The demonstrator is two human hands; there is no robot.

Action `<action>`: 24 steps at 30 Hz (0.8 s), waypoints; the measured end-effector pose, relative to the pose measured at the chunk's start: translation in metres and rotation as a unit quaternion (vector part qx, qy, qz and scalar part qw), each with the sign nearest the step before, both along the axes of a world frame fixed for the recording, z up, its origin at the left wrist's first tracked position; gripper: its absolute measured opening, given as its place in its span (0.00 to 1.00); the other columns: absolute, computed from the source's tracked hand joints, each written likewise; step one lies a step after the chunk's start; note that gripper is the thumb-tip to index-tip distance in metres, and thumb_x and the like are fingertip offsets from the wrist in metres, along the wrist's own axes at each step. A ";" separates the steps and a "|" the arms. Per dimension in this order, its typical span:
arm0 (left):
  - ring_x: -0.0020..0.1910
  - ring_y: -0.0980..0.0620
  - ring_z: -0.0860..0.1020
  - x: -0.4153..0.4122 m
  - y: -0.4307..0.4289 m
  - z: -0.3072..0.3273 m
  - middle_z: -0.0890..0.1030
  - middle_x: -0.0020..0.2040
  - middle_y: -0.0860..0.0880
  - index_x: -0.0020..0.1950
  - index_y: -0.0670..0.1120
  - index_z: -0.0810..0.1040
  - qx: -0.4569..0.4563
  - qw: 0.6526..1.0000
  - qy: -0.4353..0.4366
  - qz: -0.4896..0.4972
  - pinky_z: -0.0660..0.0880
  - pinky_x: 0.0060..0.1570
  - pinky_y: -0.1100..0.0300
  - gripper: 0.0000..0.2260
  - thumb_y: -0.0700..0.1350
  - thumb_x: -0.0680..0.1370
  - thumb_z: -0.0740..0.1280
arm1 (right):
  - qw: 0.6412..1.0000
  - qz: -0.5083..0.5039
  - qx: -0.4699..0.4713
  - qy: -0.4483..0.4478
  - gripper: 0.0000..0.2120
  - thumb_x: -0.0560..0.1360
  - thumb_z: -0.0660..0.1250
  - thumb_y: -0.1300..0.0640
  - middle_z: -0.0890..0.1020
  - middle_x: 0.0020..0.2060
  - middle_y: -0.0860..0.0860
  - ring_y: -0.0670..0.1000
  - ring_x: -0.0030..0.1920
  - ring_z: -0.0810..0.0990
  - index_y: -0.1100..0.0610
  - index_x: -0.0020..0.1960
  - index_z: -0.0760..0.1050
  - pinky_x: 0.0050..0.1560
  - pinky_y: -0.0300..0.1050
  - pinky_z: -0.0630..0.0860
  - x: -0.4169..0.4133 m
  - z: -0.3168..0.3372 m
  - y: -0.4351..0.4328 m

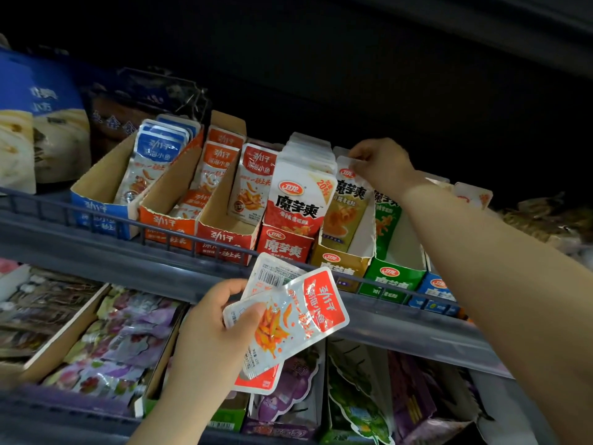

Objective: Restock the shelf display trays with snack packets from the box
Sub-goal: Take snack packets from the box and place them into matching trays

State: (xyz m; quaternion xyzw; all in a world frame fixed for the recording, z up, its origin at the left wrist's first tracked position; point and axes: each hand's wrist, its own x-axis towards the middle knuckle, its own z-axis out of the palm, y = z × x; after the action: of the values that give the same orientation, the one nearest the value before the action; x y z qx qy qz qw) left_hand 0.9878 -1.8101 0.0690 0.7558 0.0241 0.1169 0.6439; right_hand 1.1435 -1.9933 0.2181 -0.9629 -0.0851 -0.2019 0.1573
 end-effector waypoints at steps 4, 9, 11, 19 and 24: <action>0.31 0.68 0.78 0.000 0.006 0.000 0.79 0.36 0.58 0.40 0.58 0.70 -0.017 1.000 0.005 -0.004 0.73 0.22 0.69 0.09 0.44 0.74 0.66 | 0.999 -0.022 -0.008 -0.028 0.12 0.76 0.61 0.59 0.78 0.57 0.54 0.55 0.60 0.73 0.54 0.58 0.76 0.64 0.52 0.68 0.006 -0.004 0.001; 0.27 0.66 0.78 0.000 0.009 0.001 0.78 0.28 0.59 0.39 0.55 0.71 -0.077 0.997 0.005 -0.005 0.70 0.19 0.72 0.10 0.41 0.74 0.66 | 0.987 -0.071 -0.130 -0.057 0.21 0.76 0.62 0.58 0.69 0.66 0.57 0.59 0.67 0.62 0.54 0.68 0.66 0.64 0.49 0.60 0.005 -0.012 -0.001; 0.27 0.66 0.78 0.000 0.010 0.001 0.79 0.26 0.61 0.40 0.55 0.72 -0.093 0.996 0.008 -0.009 0.70 0.19 0.71 0.10 0.40 0.74 0.66 | 0.987 -0.080 -0.126 -0.062 0.22 0.76 0.63 0.56 0.67 0.67 0.57 0.59 0.67 0.61 0.54 0.69 0.65 0.63 0.48 0.59 0.003 -0.012 -0.002; 0.28 0.66 0.78 0.001 0.006 -0.002 0.78 0.26 0.67 0.41 0.56 0.71 -0.089 0.996 0.003 -0.015 0.72 0.20 0.70 0.09 0.42 0.74 0.67 | 0.989 -0.072 -0.070 -0.110 0.23 0.76 0.63 0.55 0.68 0.66 0.56 0.57 0.67 0.61 0.55 0.69 0.65 0.62 0.45 0.59 -0.020 -0.010 -0.011; 0.29 0.65 0.79 0.000 0.003 0.001 0.79 0.29 0.62 0.41 0.56 0.72 -0.101 0.995 0.007 0.004 0.73 0.22 0.68 0.11 0.40 0.73 0.68 | 0.980 0.025 0.050 -0.191 0.13 0.76 0.63 0.59 0.74 0.52 0.52 0.47 0.53 0.70 0.60 0.59 0.72 0.49 0.35 0.64 -0.068 -0.014 -0.011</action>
State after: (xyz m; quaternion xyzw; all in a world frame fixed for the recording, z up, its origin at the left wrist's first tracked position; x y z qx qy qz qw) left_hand 0.9878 -1.8068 0.0696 0.6875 0.0431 0.1108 0.7164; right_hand 1.0755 -2.0047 0.2043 -0.8952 -0.1277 -0.3820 0.1910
